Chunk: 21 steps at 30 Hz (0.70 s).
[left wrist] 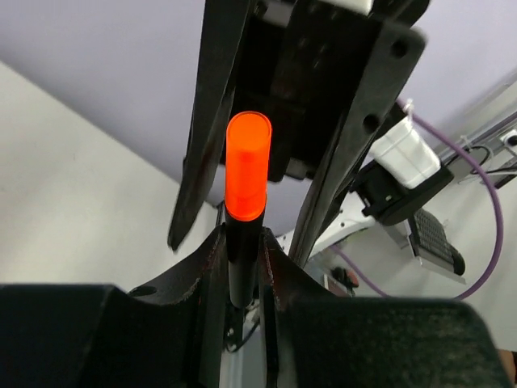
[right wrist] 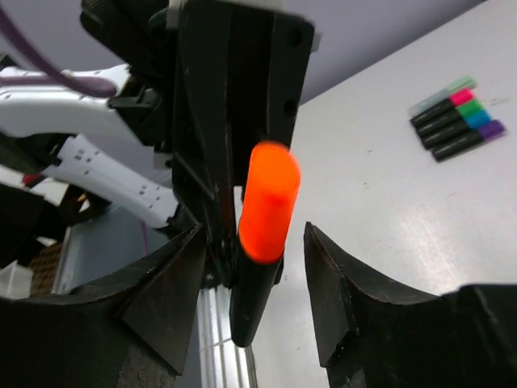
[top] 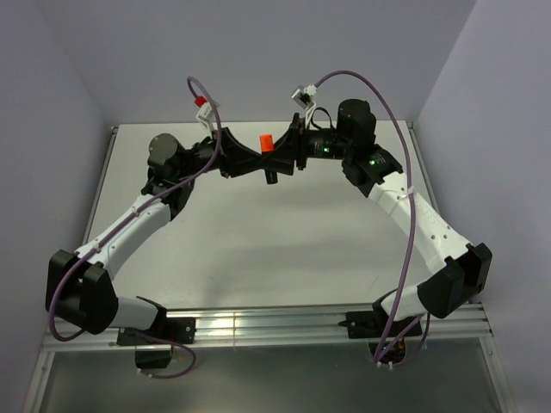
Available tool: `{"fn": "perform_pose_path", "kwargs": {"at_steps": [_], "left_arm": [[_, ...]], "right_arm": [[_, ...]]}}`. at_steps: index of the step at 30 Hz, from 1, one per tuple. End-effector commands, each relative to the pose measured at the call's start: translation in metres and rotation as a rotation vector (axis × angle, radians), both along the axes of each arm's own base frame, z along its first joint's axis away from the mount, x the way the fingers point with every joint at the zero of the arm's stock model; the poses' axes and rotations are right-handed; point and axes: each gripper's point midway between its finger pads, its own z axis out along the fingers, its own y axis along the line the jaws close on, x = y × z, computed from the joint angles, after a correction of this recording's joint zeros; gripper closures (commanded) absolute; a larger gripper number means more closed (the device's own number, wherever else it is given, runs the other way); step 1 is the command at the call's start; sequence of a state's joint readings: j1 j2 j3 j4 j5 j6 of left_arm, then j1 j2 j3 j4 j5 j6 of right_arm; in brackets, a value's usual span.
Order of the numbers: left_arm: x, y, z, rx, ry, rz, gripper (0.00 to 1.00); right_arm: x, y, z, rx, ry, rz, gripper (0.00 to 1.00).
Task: Insert the pens into the pen caps
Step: Place the pen at the center of the board.
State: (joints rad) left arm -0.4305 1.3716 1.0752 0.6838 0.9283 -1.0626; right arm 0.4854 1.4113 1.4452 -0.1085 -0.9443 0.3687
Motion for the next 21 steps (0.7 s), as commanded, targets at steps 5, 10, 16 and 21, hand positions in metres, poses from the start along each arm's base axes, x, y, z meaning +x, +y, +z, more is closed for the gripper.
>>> {"fn": "perform_pose_path", "kwargs": {"at_steps": [5, 10, 16, 21], "left_arm": [[0.008, 0.021, -0.016, 0.144, -0.016, 0.051, 1.0], [0.063, 0.053, -0.086, 0.482, 0.08, 0.255, 1.0], [0.126, 0.096, -0.172, 0.782, 0.238, 0.399, 1.0], [0.174, 0.125, -0.218, 0.863, 0.354, 0.492, 1.0]], "right_arm": [[0.038, -0.012, 0.0, -0.035, -0.069, -0.202, 0.18], [0.052, -0.04, -0.016, -0.073, -0.054, -0.279, 0.0], [0.065, -0.077, -0.03, -0.115, -0.048, -0.352, 0.0], [0.064, -0.089, -0.033, -0.126, -0.047, -0.371, 0.0]]}}
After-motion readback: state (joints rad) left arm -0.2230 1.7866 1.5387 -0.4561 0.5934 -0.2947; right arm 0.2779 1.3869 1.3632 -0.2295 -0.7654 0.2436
